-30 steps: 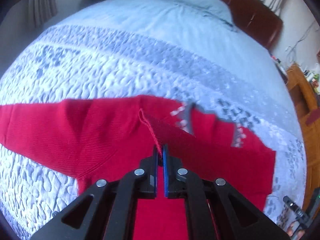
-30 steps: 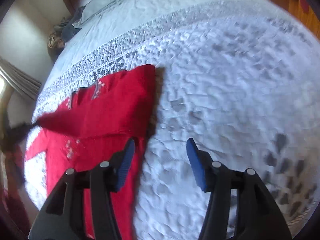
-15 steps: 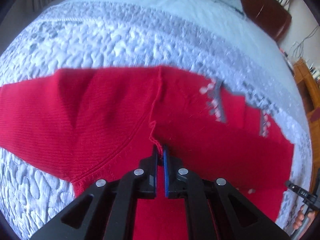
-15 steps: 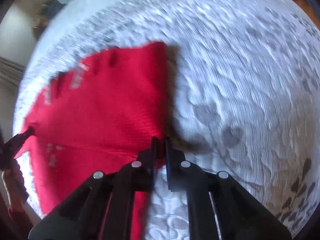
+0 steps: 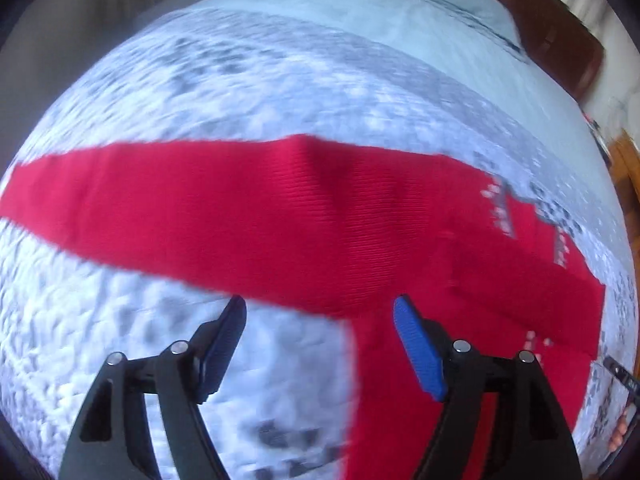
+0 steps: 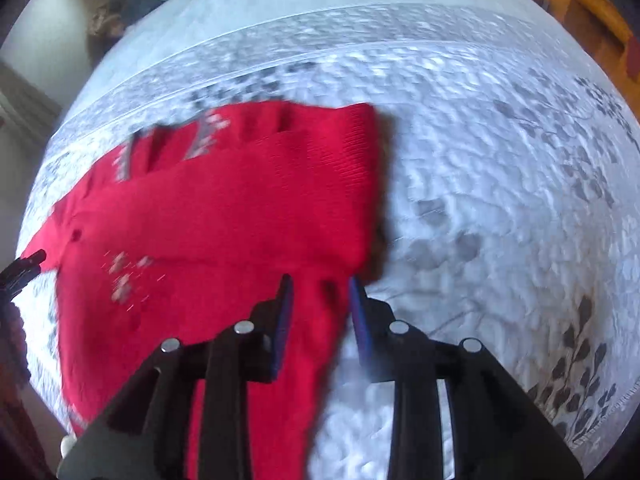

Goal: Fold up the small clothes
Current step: 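Fold the held sleeve across the sweater body with the left gripper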

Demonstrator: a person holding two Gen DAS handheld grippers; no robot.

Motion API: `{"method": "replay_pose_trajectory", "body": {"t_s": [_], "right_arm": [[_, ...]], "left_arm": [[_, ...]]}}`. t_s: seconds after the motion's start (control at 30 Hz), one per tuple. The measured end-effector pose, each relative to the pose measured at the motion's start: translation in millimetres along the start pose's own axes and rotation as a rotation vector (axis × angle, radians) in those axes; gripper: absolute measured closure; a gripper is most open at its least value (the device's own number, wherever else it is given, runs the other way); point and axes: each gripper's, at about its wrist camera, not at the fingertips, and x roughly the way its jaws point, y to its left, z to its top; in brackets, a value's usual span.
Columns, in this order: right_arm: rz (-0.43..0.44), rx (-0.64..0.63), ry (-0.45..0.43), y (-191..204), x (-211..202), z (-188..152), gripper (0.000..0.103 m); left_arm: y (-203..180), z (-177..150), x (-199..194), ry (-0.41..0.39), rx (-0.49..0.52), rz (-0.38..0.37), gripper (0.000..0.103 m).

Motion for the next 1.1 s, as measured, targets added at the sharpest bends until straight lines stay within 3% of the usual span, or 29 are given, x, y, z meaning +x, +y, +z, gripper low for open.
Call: {"method": "replay_pose_trajectory", "body": {"t_s": [0.17,0.37,0.47,0.57,0.67,0.73,0.8,0.83,0.97,1.1], "right_arm": [[-0.001,-0.068,0.012,19,5,-8,0.071],[0.009,-0.042,0.042,19,29,-5,0.071],[-0.001,-0.035,0.055,17,37,-5,0.071],[-0.015,-0.028,0.070,14,44,-7,0.071],[-0.017,-0.029,0.064,15,46,-7,0.070],[-0.021,-0.038,0.058,18,46,-7,0.067],[-0.027,-0.052,0.052,22,47,-7,0.066],[-0.030,-0.061,0.050,23,47,-8,0.065],[-0.037,-0.087,0.042,29,46,-12,0.065],[-0.027,-0.088,0.028,28,36,-16,0.066]], "left_arm": [[110,8,-16,-0.020,-0.208,0.102,0.026],[229,28,-19,-0.055,-0.507,0.093,0.028],[258,39,-14,-0.073,-0.587,0.064,0.032],[274,52,-13,-0.105,-0.600,0.070,0.033],[287,63,-8,-0.123,-0.632,0.079,0.041],[294,66,-6,-0.136,-0.657,0.097,0.055],[296,71,-5,-0.148,-0.656,0.119,0.086],[297,71,-5,-0.158,-0.656,0.103,0.092],[285,67,-27,-0.258,-0.637,0.066,0.095],[231,70,-58,-0.374,-0.483,0.005,0.095]]}}
